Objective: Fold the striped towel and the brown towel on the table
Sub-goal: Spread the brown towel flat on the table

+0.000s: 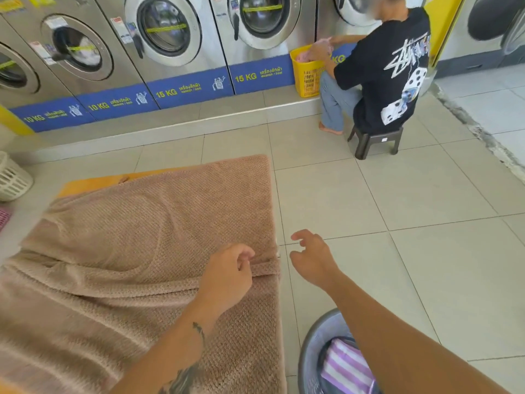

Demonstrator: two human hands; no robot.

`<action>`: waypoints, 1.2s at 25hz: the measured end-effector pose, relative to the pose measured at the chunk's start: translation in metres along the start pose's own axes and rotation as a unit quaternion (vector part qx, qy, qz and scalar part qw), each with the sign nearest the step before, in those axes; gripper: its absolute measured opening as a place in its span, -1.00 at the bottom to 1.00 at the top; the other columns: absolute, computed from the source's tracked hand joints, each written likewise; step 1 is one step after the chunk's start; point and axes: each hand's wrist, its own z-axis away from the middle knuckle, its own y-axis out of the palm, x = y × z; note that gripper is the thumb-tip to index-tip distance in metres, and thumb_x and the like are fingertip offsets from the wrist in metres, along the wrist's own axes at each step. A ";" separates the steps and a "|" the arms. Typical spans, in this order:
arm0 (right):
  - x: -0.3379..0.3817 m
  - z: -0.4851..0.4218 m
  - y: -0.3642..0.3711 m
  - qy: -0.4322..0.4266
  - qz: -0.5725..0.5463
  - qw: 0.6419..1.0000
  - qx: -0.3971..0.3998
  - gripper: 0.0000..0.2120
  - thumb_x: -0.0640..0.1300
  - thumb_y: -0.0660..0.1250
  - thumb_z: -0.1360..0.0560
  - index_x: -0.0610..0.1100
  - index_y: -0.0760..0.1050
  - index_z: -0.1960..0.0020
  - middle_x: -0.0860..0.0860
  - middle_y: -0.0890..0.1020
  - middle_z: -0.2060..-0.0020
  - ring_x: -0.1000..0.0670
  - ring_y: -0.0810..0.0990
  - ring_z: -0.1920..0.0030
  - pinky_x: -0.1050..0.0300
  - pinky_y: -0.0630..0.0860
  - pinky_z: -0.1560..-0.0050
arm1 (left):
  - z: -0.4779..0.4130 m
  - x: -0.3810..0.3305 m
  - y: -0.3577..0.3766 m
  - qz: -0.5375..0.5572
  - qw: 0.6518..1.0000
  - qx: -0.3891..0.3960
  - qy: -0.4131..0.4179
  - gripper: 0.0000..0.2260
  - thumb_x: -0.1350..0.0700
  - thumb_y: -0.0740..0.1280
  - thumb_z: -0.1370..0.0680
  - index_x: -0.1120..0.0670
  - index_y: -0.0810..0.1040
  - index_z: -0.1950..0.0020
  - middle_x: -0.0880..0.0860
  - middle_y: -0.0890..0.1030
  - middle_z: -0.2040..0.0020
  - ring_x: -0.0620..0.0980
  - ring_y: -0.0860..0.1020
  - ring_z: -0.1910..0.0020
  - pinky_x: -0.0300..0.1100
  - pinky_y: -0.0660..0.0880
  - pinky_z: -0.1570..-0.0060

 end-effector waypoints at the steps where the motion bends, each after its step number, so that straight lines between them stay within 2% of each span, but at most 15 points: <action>1: 0.006 0.004 0.002 -0.007 0.000 1.000 0.004 -0.62 -0.26 0.26 -0.50 -0.05 0.45 -0.30 -0.09 0.44 -0.16 0.04 0.48 0.14 0.38 0.33 0.32 | 0.006 0.001 -0.008 0.025 1.000 -0.009 -0.013 -0.78 0.20 0.26 -0.62 -0.05 0.60 -0.15 -0.20 0.56 -0.07 -0.20 0.53 -0.05 -0.17 0.55 -0.13; 5: 0.038 0.026 0.012 -0.058 0.018 0.998 0.026 -0.68 -0.23 0.27 -0.56 -0.04 0.44 -0.29 -0.06 0.43 -0.17 0.17 0.47 0.17 0.38 0.39 0.37 | 0.041 0.019 -0.047 0.145 0.983 -0.063 -0.088 -0.84 0.13 0.27 -0.64 -0.11 0.60 -0.03 -0.14 0.59 0.00 -0.18 0.57 0.04 -0.32 0.49 0.12; 7: 0.058 0.039 0.025 -0.079 0.034 0.995 0.044 -0.66 -0.24 0.26 -0.57 -0.03 0.43 -0.32 -0.02 0.44 -0.21 0.17 0.52 0.14 0.39 0.43 0.36 | 0.062 0.038 -0.068 0.185 0.972 -0.088 -0.116 -0.84 0.12 0.30 -0.64 -0.13 0.60 -0.01 -0.08 0.59 0.00 -0.16 0.56 0.05 -0.32 0.49 0.17; 8: 0.070 0.046 0.034 -0.085 0.037 0.994 0.057 -0.63 -0.23 0.27 -0.56 -0.01 0.42 -0.35 0.01 0.43 -0.25 0.12 0.57 0.11 0.38 0.46 0.31 | 0.073 0.049 -0.080 0.201 0.966 -0.104 -0.126 -0.85 0.12 0.30 -0.63 -0.12 0.60 0.00 -0.06 0.59 0.00 -0.14 0.56 0.06 -0.32 0.52 0.17; 10: 0.097 0.061 0.059 -0.109 0.052 0.990 0.072 -0.59 -0.18 0.31 -0.54 0.05 0.43 -0.35 0.04 0.45 -0.32 0.06 0.62 0.03 0.21 0.57 0.10 | 0.097 0.076 -0.106 0.217 0.956 -0.135 -0.145 -0.86 0.12 0.31 -0.63 -0.12 0.61 0.00 -0.02 0.60 0.00 -0.13 0.57 0.08 -0.40 0.50 0.21; 11: 0.111 0.070 0.074 -0.125 0.066 0.987 0.077 -0.60 -0.16 0.32 -0.53 0.08 0.43 -0.34 0.05 0.46 -0.33 0.06 0.60 -0.02 0.16 0.55 0.00 | 0.108 0.090 -0.118 0.222 0.952 -0.147 -0.149 -0.86 0.11 0.31 -0.63 -0.13 0.61 0.00 -0.03 0.61 0.00 -0.12 0.58 0.08 -0.40 0.50 0.21; 12: 0.125 0.079 0.089 -0.136 0.078 0.984 0.086 -0.61 -0.16 0.32 -0.54 0.08 0.44 -0.34 0.06 0.47 -0.34 0.08 0.56 -0.06 0.16 0.51 -0.03 | 0.119 0.104 -0.131 0.229 0.949 -0.157 -0.150 -0.85 0.10 0.30 -0.63 -0.15 0.60 0.00 -0.03 0.62 0.00 -0.11 0.60 0.07 -0.36 0.51 0.18; 15: 0.166 0.110 0.147 -0.174 0.100 0.973 0.115 -0.64 -0.17 0.30 -0.57 0.07 0.44 -0.33 0.07 0.47 -0.31 0.14 0.47 -0.07 0.33 0.35 0.14 | 0.156 0.154 -0.173 0.246 0.940 -0.180 -0.154 -0.86 0.07 0.29 -0.63 -0.15 0.61 -0.01 0.01 0.61 0.02 -0.02 0.62 0.06 -0.17 0.54 0.09; 17: 0.190 0.131 0.187 -0.186 0.109 0.968 0.127 -0.65 -0.18 0.29 -0.58 0.07 0.43 -0.33 0.07 0.47 -0.29 0.16 0.51 -0.04 0.34 0.37 0.20 | 0.182 0.193 -0.196 0.255 0.936 -0.189 -0.155 -0.86 0.08 0.28 -0.63 -0.12 0.61 -0.02 0.11 0.61 0.02 0.05 0.62 0.05 -0.19 0.54 0.10; 18: 0.201 0.142 0.210 -0.188 0.113 0.967 0.132 -0.67 -0.18 0.29 -0.58 0.07 0.44 -0.31 0.06 0.47 -0.28 0.11 0.54 -0.08 0.30 0.42 0.16 | 0.197 0.215 -0.206 0.259 0.934 -0.190 -0.154 -0.86 0.09 0.28 -0.64 -0.10 0.61 -0.02 0.13 0.61 0.02 0.07 0.62 0.07 -0.25 0.52 0.14; 20: 0.221 0.164 0.262 -0.198 0.136 0.961 0.140 -0.71 -0.13 0.28 -0.59 0.07 0.44 -0.30 0.05 0.50 -0.25 0.01 0.56 -0.17 0.19 0.47 0.05 | 0.229 0.260 -0.226 0.273 0.927 -0.202 -0.159 -0.85 0.11 0.27 -0.64 -0.10 0.60 -0.01 0.10 0.63 0.04 0.06 0.62 0.09 -0.34 0.48 0.23; 23: 0.248 0.188 0.333 -0.219 0.170 0.948 0.154 -0.73 -0.14 0.27 -0.60 0.04 0.45 -0.29 0.03 0.50 -0.26 0.07 0.54 -0.08 0.21 0.45 0.08 | 0.263 0.320 -0.255 0.284 0.916 -0.228 -0.167 -0.81 0.16 0.26 -0.61 -0.10 0.61 0.03 0.05 0.64 0.12 0.01 0.58 0.20 -0.35 0.45 0.35; 25: 0.263 0.201 0.375 -0.223 0.184 0.942 0.172 -0.74 -0.16 0.28 -0.59 0.05 0.44 -0.26 0.01 0.49 -0.24 0.09 0.54 -0.05 0.18 0.48 0.05 | 0.281 0.352 -0.275 0.285 0.911 -0.233 -0.185 -0.76 0.19 0.22 -0.59 -0.12 0.60 0.03 -0.01 0.64 0.16 -0.01 0.60 0.21 -0.26 0.51 0.27; 27: 0.276 0.210 0.407 -0.227 0.197 0.937 0.176 -0.73 -0.15 0.28 -0.60 0.06 0.44 -0.26 0.01 0.49 -0.25 0.08 0.49 -0.12 0.14 0.45 -0.05 | 0.290 0.377 -0.295 0.288 0.908 -0.235 -0.192 -0.74 0.19 0.20 -0.56 -0.12 0.61 0.01 -0.02 0.65 0.13 0.02 0.65 0.13 -0.18 0.55 0.19; 30: 0.298 0.210 0.442 -0.231 0.221 0.928 0.190 -0.71 -0.16 0.25 -0.61 0.03 0.43 -0.31 0.02 0.48 -0.27 0.07 0.45 -0.19 0.15 0.38 -0.06 | 0.287 0.409 -0.314 0.297 0.905 -0.232 -0.197 -0.70 0.21 0.16 -0.55 -0.10 0.61 -0.04 0.03 0.66 0.07 -0.04 0.62 0.14 -0.26 0.49 0.27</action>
